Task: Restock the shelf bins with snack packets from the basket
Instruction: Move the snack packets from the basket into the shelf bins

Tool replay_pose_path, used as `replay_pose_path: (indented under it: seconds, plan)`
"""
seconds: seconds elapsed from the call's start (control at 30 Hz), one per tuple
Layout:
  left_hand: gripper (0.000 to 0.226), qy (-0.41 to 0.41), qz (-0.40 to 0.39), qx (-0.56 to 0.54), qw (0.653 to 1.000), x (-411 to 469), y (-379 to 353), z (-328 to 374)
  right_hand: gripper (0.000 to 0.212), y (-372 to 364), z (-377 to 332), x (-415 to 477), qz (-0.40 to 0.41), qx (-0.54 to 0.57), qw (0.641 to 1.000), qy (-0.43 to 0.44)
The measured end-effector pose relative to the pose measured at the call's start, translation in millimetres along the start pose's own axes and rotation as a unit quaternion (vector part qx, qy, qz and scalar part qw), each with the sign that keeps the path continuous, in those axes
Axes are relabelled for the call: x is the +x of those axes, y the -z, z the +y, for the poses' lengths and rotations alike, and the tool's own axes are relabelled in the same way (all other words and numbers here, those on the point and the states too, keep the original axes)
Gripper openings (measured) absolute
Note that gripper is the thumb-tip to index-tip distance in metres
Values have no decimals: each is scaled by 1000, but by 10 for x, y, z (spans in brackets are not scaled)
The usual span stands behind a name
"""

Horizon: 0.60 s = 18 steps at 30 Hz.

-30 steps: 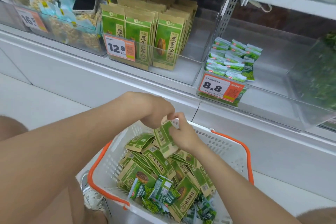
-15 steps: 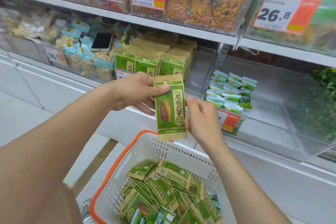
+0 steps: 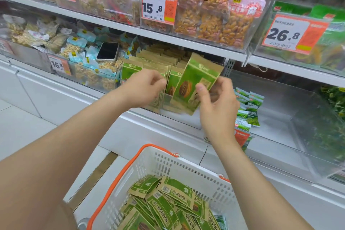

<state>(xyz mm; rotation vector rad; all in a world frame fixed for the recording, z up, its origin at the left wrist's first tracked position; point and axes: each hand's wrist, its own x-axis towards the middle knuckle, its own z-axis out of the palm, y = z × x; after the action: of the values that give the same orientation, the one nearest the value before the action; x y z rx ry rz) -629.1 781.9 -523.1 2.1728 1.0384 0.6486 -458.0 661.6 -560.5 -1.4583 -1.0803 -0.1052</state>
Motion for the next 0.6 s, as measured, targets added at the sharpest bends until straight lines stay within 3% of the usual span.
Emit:
replay_pose_path:
  seconds: [0.1,0.23,0.4,0.6]
  plan:
    - [31,-56,-12,199,978,74,-17,-129,23,-111,34,225,20,-35,999,12]
    - [43,-72,-94,366,923,130,-84,-267,24,-339,143,418,-104,-195,975,-18]
    - [57,-71,-158,388,905,156,-74,-319,28,-606,133,472,-195,-281,936,-82]
    - [57,-77,-161,378,908,153,-92,-335,24,-709,111,471,-201,-301,924,-118]
